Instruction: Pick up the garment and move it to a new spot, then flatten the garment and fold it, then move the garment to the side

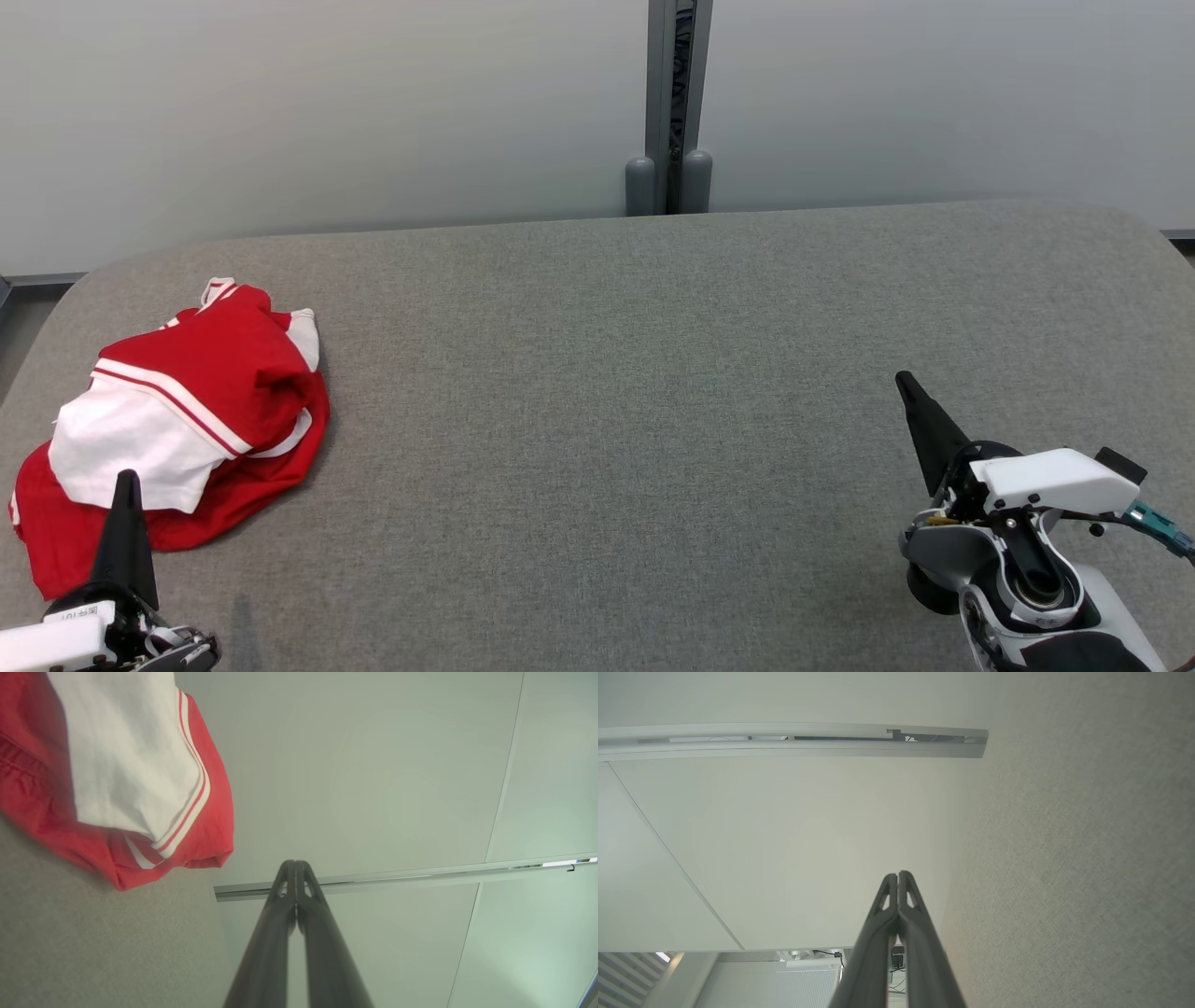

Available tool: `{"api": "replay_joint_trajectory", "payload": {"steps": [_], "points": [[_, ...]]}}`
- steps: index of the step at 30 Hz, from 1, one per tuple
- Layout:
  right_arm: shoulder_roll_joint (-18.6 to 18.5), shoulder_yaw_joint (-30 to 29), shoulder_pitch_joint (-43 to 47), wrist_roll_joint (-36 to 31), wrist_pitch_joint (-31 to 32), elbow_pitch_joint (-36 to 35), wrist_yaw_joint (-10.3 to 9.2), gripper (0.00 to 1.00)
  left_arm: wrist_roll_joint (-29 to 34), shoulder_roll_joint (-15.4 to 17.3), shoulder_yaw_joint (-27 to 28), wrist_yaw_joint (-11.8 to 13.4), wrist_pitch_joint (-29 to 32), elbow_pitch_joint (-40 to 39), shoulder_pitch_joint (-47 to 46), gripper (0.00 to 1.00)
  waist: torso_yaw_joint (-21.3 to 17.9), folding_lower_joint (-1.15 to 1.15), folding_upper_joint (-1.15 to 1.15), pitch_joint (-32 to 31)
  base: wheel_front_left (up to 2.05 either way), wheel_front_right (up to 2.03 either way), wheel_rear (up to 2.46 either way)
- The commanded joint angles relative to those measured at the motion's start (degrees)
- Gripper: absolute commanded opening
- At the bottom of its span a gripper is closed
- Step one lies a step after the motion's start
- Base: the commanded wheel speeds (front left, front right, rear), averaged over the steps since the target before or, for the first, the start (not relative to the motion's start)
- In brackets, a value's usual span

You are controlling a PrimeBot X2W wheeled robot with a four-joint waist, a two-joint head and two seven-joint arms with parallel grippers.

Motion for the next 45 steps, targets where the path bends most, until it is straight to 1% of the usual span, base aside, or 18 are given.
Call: {"api": "replay_joint_trajectory", "payload": {"steps": [1,14,16,17,19,33,39,45], "points": [[-0.32,0.04,-0.58,0.34,0.17,-0.1,0.0,0.0,-0.04,0.29,0.09,0.09,0.03,-0.26,-0.77,0.0,0.0,0.0,0.0,0.0,0.0,0.0,0.0],[-0.32,0.04,-0.58,0.34,0.17,-0.1,0.0,0.0,-0.04,0.29,0.09,0.09,0.03,-0.26,-0.77,0.0,0.0,0.0,0.0,0.0,0.0,0.0,0.0],[0.17,0.0,0.6,-0.06,-0.08,0.45,-0.01,0.0,0.02,-0.23,-0.06,0.0,-0.04,0.6,0.26,0.0,0.0,0.0,0.0,0.0,0.0,0.0,0.0],[0.37,0.04,1.42,-0.06,-0.1,0.82,-0.01,1.0,0.02,-0.52,-0.14,0.0,-0.06,1.13,0.71,1.0,0.0,0.0,0.0,0.0,0.0,0.0,0.0],[0.62,0.1,2.92,-0.13,-0.21,1.31,-0.02,1.0,0.04,-1.06,-0.29,-0.01,-0.15,2.05,1.53,1.0,0.0,0.0,0.0,0.0,0.0,0.0,0.0],[0.41,0.83,5.24,-3.42,-3.61,-4.77,0.0,1.0,1.71,-0.69,-4.44,-0.2,-3.84,-0.01,0.37,1.0,-0.07,0.0,0.0,0.05,0.0,0.0,0.0],[0.36,0.45,6.2,-6.18,-5.01,-7.95,0.01,1.0,4.37,-0.15,-6.45,-0.29,-5.54,-0.73,-0.24,1.0,-0.17,0.0,0.0,0.06,0.0,0.0,0.0],[0.32,0.33,7.2,-10.62,-6.33,-10.64,0.02,1.0,8.96,0.18,-7.96,-0.37,-7.05,-0.86,-0.74,1.0,-0.3,0.0,0.0,0.05,0.0,0.0,0.0]]}}
